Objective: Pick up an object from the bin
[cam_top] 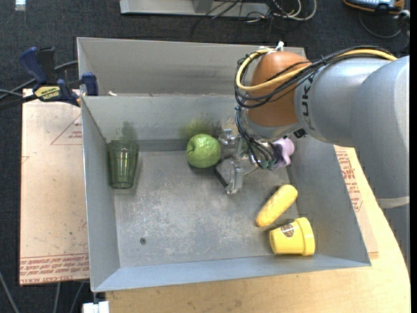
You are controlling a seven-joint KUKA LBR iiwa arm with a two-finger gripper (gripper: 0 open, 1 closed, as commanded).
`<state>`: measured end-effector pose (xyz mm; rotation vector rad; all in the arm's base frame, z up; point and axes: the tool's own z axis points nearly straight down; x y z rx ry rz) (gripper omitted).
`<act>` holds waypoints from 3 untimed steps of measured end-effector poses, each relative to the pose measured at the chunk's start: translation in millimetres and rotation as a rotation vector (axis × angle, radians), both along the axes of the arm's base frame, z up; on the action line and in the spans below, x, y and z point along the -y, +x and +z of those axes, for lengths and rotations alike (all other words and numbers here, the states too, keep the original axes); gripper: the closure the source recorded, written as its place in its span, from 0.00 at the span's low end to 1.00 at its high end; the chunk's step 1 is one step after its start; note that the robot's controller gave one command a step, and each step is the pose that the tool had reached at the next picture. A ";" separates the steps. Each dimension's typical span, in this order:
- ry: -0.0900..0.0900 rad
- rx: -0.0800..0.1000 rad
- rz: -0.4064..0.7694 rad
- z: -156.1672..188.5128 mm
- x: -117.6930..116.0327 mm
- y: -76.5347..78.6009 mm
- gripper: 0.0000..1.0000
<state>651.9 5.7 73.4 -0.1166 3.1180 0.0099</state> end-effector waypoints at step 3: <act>0.010 -0.009 -0.403 3.8 -25.2 -12.1 1.00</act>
Offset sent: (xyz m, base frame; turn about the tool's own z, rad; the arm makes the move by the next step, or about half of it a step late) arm 0.0000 0.0000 0.0000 0.0000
